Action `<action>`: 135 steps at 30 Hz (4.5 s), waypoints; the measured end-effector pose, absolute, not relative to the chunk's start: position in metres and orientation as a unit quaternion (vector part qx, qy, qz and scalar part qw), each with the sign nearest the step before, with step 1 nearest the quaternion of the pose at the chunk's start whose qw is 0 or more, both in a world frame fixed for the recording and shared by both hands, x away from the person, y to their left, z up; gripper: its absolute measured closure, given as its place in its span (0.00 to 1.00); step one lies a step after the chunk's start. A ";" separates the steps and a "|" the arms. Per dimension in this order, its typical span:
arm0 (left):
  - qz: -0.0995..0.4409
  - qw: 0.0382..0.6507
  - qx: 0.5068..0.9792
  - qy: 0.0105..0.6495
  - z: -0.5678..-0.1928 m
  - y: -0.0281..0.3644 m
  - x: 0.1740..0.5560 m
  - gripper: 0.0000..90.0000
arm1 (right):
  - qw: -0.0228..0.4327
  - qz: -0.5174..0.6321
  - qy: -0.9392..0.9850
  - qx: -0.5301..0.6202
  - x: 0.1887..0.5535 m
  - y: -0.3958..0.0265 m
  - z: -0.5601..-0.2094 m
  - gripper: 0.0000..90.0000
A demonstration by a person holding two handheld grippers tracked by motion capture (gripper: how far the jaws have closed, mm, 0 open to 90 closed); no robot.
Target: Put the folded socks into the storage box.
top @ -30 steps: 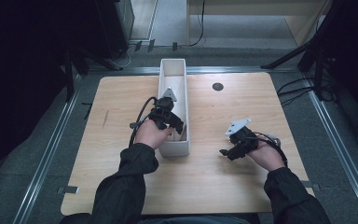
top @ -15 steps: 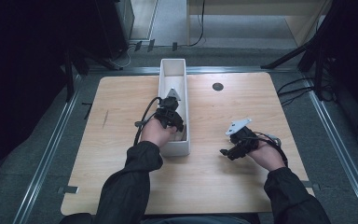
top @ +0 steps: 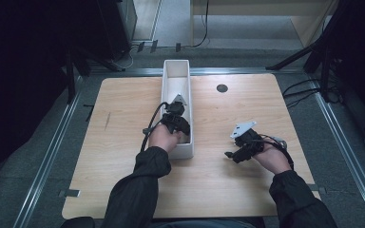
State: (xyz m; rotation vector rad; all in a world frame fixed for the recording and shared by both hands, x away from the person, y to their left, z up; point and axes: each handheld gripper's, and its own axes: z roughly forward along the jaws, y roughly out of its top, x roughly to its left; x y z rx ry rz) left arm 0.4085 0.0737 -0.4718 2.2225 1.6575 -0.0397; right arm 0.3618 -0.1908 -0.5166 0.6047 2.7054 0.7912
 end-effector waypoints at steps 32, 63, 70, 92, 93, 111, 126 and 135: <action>-0.049 0.197 0.777 0.596 -0.457 0.091 0.407 0.65 | 0.133 0.271 0.930 0.210 0.362 -0.192 -0.517 0.20; -0.039 0.248 0.800 0.545 -0.402 0.155 0.382 0.42 | 0.129 0.279 0.926 0.221 0.362 -0.193 -0.515 0.20; -0.024 0.245 0.798 0.549 -0.408 0.176 0.372 0.43 | 0.128 0.278 0.925 0.224 0.362 -0.193 -0.515 0.20; -0.005 0.269 0.785 0.558 -0.447 0.226 0.347 0.42 | 0.131 0.280 0.923 0.228 0.361 -0.196 -0.514 0.20; -0.005 0.271 0.784 0.558 -0.449 0.228 0.346 0.42 | 0.132 0.282 0.922 0.231 0.361 -0.196 -0.514 0.20; 0.019 0.277 0.786 0.552 -0.477 0.242 0.330 0.43 | 0.133 0.286 0.920 0.233 0.361 -0.197 -0.513 0.20; 0.043 0.273 0.767 0.579 -0.494 0.272 0.327 0.41 | 0.131 0.288 0.919 0.235 0.361 -0.198 -0.512 0.20; 0.043 0.258 0.771 0.581 -0.501 0.280 0.330 0.40 | 0.134 0.287 0.919 0.235 0.361 -0.200 -0.512 0.20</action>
